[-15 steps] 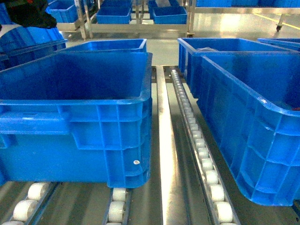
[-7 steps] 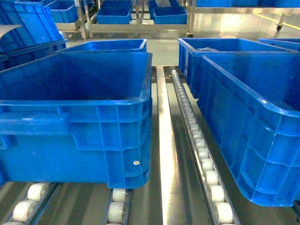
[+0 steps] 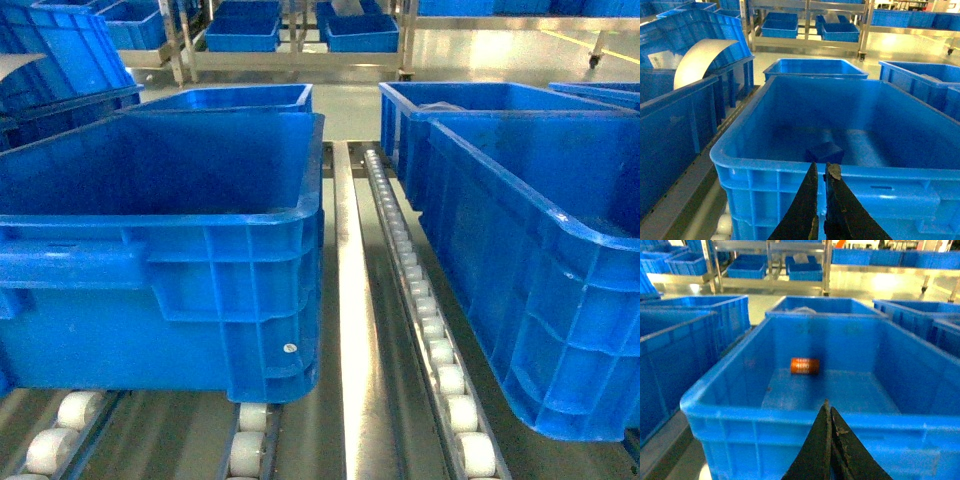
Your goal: Sort blue parts and orange caps into right shelf containers
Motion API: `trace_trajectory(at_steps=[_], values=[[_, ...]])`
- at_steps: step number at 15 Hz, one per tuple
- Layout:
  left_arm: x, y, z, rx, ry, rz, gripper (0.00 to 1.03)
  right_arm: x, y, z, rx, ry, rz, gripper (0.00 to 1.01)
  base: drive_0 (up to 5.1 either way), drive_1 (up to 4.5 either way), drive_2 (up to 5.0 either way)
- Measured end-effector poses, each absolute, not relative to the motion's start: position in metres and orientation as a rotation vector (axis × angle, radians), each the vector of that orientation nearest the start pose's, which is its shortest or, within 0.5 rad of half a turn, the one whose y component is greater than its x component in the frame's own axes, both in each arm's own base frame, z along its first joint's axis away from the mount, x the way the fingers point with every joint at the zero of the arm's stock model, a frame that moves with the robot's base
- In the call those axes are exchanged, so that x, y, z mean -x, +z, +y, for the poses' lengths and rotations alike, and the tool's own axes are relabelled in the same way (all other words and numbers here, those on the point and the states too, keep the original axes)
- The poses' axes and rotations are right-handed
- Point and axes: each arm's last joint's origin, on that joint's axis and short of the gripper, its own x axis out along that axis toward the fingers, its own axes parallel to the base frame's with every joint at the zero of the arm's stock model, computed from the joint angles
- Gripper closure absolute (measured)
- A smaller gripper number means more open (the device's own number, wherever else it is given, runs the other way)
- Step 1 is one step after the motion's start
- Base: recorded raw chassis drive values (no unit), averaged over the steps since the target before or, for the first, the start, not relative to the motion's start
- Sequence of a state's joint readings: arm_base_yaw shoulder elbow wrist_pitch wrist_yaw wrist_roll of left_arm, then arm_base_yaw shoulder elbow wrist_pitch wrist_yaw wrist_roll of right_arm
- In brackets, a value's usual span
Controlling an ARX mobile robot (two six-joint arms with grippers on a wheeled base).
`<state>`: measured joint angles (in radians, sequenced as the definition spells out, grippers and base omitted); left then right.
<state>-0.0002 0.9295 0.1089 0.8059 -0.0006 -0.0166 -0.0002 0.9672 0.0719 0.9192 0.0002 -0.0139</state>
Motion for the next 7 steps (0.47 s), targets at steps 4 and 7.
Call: trace_trajectory(at_steps=[4,7], values=[[-0.148,0.158,0.000,0.017,0.001,0.043,1.01,-0.147,0.165,0.000,0.014,0.000,0.006,1.00,0.0,0.00,0.0],[-0.137,0.166,0.000,0.016,0.000,0.004,1.01,-0.136,0.167,0.000,0.014,0.000,-0.001,1.00,0.0,0.00,0.0]])
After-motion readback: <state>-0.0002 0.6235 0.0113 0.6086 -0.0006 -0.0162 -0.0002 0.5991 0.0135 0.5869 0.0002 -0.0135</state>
